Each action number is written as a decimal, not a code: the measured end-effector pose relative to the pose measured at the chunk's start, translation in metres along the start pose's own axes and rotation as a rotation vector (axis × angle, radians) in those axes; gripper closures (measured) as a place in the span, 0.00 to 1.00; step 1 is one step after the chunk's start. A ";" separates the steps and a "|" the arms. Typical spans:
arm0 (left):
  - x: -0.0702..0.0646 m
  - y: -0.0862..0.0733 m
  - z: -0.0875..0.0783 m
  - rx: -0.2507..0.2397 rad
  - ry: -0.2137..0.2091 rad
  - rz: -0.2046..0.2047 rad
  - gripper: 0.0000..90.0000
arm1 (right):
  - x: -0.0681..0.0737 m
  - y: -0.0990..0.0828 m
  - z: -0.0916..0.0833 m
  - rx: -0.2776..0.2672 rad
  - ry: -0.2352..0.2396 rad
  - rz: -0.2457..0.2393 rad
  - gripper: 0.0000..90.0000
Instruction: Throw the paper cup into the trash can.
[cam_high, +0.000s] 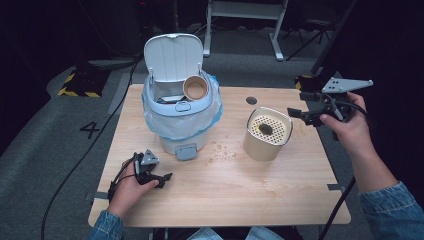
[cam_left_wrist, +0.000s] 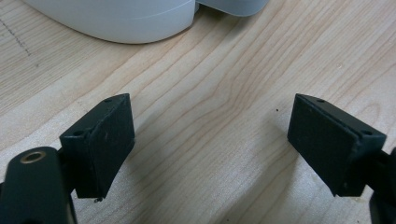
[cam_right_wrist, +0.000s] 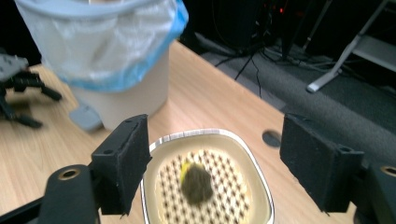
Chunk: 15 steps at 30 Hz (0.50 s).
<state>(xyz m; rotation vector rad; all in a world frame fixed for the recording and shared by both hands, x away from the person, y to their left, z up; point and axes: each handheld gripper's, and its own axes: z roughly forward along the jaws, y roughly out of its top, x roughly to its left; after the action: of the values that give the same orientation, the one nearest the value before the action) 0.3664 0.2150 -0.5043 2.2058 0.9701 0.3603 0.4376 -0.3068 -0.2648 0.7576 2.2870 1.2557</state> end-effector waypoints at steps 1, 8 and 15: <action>0.000 0.000 0.000 0.000 0.000 0.000 0.17 | 0.000 -0.005 -0.001 0.007 -0.005 0.002 0.27; -0.001 0.000 0.000 -0.001 0.002 -0.006 0.17 | 0.000 -0.050 -0.006 0.057 -0.020 0.015 0.26; 0.001 -0.003 -0.004 -0.013 0.012 -0.017 0.24 | 0.004 -0.103 0.001 0.113 -0.030 0.057 0.24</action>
<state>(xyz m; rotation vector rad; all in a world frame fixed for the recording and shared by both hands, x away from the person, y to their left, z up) 0.3639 0.2191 -0.5038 2.1847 0.9891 0.3713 0.4089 -0.3488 -0.3542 0.8805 2.3428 1.1396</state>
